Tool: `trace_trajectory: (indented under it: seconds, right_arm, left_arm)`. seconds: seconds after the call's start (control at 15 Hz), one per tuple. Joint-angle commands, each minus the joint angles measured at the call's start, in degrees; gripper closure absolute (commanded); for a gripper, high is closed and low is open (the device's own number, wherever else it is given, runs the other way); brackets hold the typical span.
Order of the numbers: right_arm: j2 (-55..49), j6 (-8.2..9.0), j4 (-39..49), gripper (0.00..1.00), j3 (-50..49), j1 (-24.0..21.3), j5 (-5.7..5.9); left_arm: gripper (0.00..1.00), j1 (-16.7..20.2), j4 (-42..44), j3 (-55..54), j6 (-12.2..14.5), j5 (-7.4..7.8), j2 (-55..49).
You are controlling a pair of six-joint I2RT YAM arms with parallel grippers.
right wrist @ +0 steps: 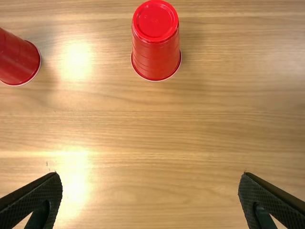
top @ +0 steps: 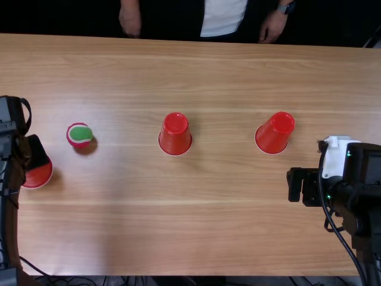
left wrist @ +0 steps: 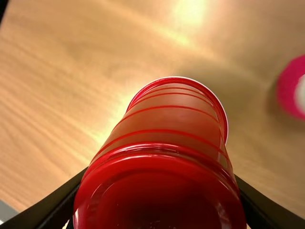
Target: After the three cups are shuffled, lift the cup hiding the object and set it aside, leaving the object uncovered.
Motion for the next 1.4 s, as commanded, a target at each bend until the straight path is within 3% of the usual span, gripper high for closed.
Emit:
trace_trajectory:
  seconds: [0.0, 0.07, 0.2, 0.67, 1.07, 1.27, 1.33]
  right_arm:
    - [-0.48, -0.03, -0.22, 0.00, 0.48, 0.58, 0.11]
    - [-0.48, -0.03, -1.38, 0.00, 0.48, 0.49, 0.11]
    - [-0.39, 0.07, -2.23, 0.00, 0.74, 0.49, 0.11]
    - [-0.48, 0.07, -2.44, 0.00, 1.62, 0.49, 0.11]
    - [-0.48, 0.18, -2.33, 0.00, 1.53, 0.66, 0.11]
    - [-0.48, 0.18, -2.33, 0.00, 1.53, 0.58, 0.11]
    - [-0.48, 0.18, -2.23, 0.00, 1.53, 0.49, 0.11]
  left_arm:
    - [0.53, 0.39, 0.22, -1.81, -0.54, -0.70, -0.99]
    - [0.40, 0.48, 0.22, -2.95, -0.54, -0.60, -0.72]
    - [0.01, 0.48, 0.32, -4.71, -0.54, -0.07, -0.37]
    - [0.00, 1.00, 0.32, -4.53, -0.65, 0.03, -0.46]
    - [0.00, -0.58, 0.32, 2.15, -0.86, 0.46, -10.92]
    - [0.00, -11.21, 0.22, 8.30, -0.75, 5.20, -11.71]
    - [0.00, -14.91, -0.10, 8.91, -0.65, 6.05, -12.50]
